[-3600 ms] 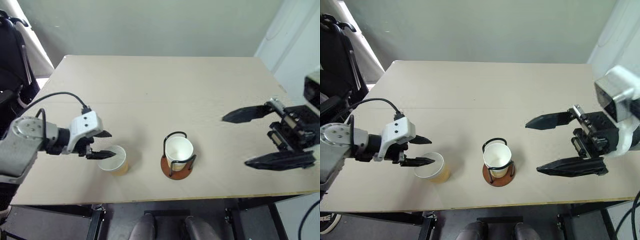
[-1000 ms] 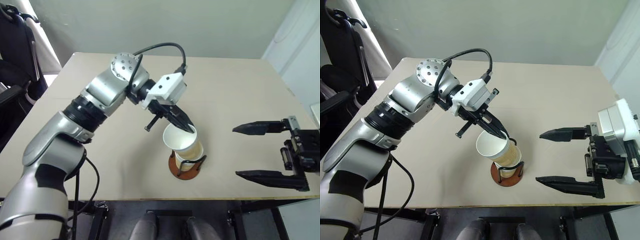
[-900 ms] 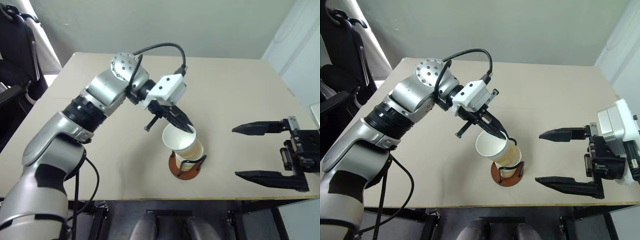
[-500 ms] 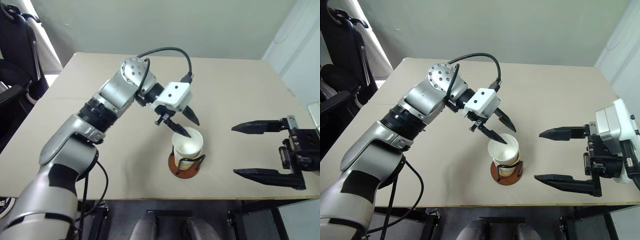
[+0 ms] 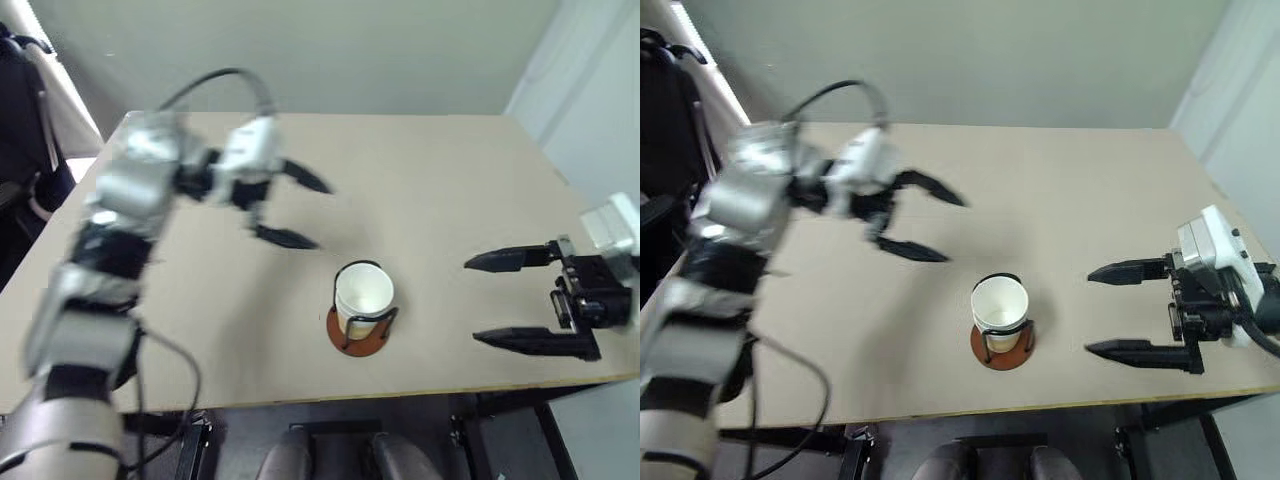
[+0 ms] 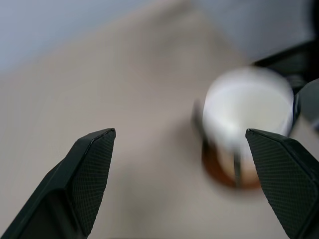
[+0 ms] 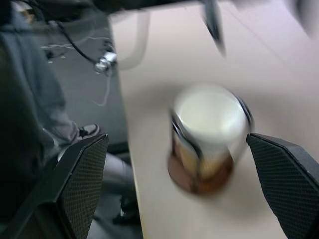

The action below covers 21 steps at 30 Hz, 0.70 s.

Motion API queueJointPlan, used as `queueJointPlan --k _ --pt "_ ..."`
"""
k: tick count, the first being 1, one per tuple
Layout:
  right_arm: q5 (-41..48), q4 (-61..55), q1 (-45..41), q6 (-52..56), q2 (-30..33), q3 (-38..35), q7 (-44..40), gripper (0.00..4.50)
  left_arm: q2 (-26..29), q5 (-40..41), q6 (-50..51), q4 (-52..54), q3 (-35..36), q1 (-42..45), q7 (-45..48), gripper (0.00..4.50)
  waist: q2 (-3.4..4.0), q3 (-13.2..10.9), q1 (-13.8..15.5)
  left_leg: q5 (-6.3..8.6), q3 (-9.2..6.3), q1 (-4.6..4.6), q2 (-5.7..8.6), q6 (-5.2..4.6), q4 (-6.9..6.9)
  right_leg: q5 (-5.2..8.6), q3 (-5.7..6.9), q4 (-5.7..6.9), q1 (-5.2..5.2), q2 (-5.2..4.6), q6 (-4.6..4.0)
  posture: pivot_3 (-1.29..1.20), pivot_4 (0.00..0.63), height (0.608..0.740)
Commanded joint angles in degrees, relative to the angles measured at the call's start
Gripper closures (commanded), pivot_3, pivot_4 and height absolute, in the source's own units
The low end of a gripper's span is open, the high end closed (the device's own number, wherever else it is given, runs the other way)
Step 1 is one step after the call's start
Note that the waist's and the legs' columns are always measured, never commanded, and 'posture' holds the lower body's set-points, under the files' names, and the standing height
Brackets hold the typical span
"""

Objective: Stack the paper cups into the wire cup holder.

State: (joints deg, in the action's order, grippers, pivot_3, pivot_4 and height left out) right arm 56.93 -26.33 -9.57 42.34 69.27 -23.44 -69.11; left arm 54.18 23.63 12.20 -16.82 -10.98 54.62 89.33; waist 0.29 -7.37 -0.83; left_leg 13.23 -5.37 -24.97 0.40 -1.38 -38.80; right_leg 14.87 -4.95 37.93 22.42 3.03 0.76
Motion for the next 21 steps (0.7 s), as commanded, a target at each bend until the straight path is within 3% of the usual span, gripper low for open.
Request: queueJointPlan --k 1,5,10,21 --pt "-5.6 6.4 -0.2 -5.8 -0.1 -0.6 -5.1 0.00 5.6 4.7 6.8 7.7 9.7 -7.6 -2.1 0.03 0.01 0.0 0.6 -0.01 -0.01 -0.03 0.00 0.01 0.01 0.00 0.00 0.01 0.01 0.00 0.00 0.00 0.150 0.740" --pt "-8.0 12.9 -1.4 -8.7 -0.2 -1.8 -9.7 0.00 12.0 8.9 12.1 12.1 23.5 -23.3 -3.3 0.03 0.00 0.0 1.9 0.07 -0.10 -0.09 0.03 -0.12 -0.12 0.00 0.09 -0.05 0.07 -0.07 -0.09 0.00 0.150 0.740" --pt "-12.0 19.8 -7.3 -12.3 0.1 2.7 -13.7 0.00 12.8 12.2 16.0 18.8 32.8 -35.8 -4.7 0.03 -0.01 0.0 1.9 0.09 -0.03 0.06 0.06 -0.14 -0.11 -0.14 0.10 -0.02 -0.15 -0.12 -0.43 0.00 0.150 0.740" --pt "-13.5 22.2 -13.9 -11.0 -0.7 8.0 -17.2 0.00 10.9 11.5 16.9 21.0 32.9 -38.8 -10.2 0.03 0.01 0.0 1.4 -0.02 -0.05 0.59 0.01 0.11 0.26 -0.22 0.15 0.12 -0.36 -0.12 -0.93 0.00 0.150 0.740"
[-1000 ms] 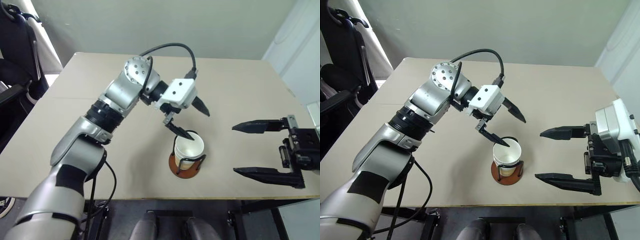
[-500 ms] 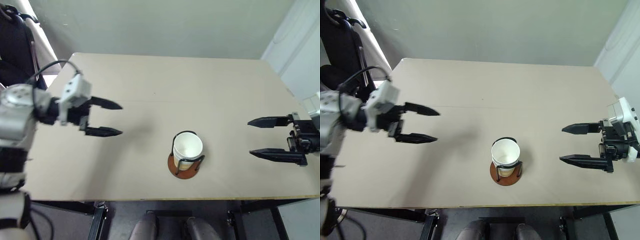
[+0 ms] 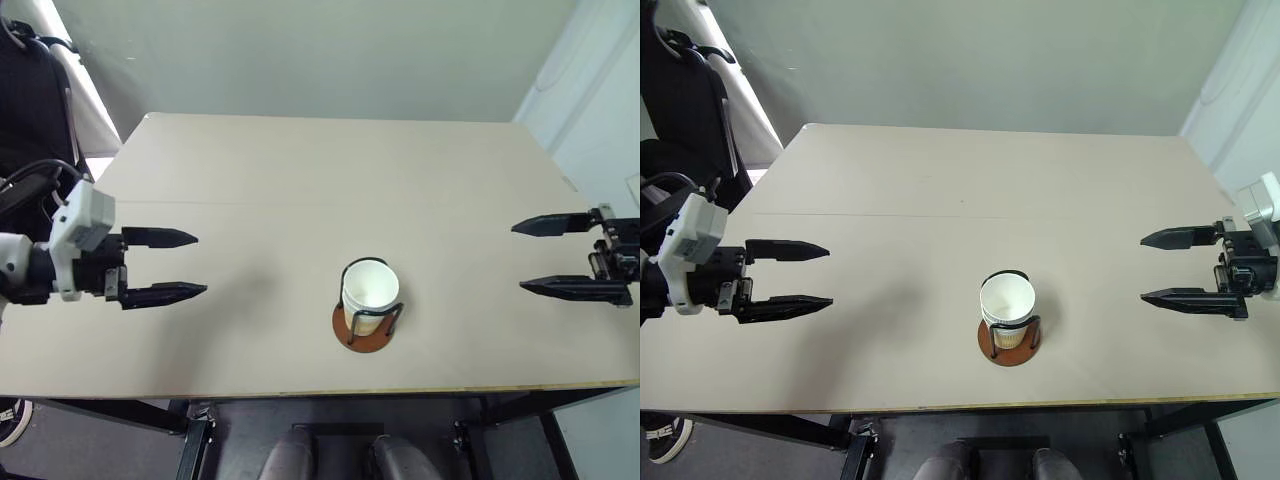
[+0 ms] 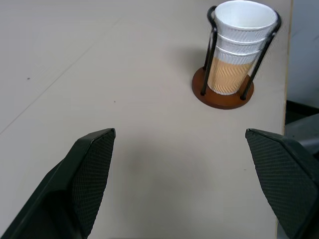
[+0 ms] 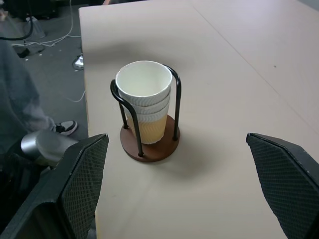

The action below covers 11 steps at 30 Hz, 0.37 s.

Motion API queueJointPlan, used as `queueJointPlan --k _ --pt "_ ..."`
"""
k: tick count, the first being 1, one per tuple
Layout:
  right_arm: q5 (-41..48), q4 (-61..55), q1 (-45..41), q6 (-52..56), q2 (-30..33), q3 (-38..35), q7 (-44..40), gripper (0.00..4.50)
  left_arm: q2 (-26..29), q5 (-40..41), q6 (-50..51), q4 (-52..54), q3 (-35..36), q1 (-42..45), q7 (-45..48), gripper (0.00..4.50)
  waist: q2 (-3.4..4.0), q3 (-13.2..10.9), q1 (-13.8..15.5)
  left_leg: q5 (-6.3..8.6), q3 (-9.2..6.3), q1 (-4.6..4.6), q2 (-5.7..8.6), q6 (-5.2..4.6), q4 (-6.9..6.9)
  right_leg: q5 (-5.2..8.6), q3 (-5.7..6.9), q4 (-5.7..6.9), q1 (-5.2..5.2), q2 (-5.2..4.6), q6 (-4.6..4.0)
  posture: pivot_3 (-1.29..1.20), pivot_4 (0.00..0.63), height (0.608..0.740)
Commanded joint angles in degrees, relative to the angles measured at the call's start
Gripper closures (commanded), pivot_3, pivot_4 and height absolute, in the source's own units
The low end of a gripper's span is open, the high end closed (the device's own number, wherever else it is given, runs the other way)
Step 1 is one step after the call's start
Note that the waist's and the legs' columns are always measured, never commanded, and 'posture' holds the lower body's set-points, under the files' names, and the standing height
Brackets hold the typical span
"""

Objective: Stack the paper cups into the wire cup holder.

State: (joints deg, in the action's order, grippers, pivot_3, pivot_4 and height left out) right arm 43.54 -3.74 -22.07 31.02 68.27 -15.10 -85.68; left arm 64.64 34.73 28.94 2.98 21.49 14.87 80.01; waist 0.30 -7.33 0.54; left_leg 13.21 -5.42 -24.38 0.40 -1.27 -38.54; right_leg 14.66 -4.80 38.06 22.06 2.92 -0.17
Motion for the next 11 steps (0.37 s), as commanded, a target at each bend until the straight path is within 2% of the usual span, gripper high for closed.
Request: queueJointPlan --k 1,11 --pt "-0.1 -0.5 -1.6 0.6 0.3 -0.2 -0.8 0.00 0.2 0.3 0.1 1.1 0.0 1.2 -1.1 0.03 0.00 0.0 0.0 0.00 0.01 -0.03 0.00 0.01 0.11 0.00 0.00 -0.03 0.04 0.00 0.00 0.00 0.150 0.740" --pt "0.0 -1.8 -0.5 1.9 0.2 -1.0 -0.5 0.00 -0.2 0.7 0.2 1.0 -2.4 3.1 -1.5 0.03 0.01 0.0 0.0 -0.08 0.00 -0.10 -0.03 0.20 0.62 0.04 0.02 -0.05 0.29 0.01 -0.06 0.00 0.150 0.740"
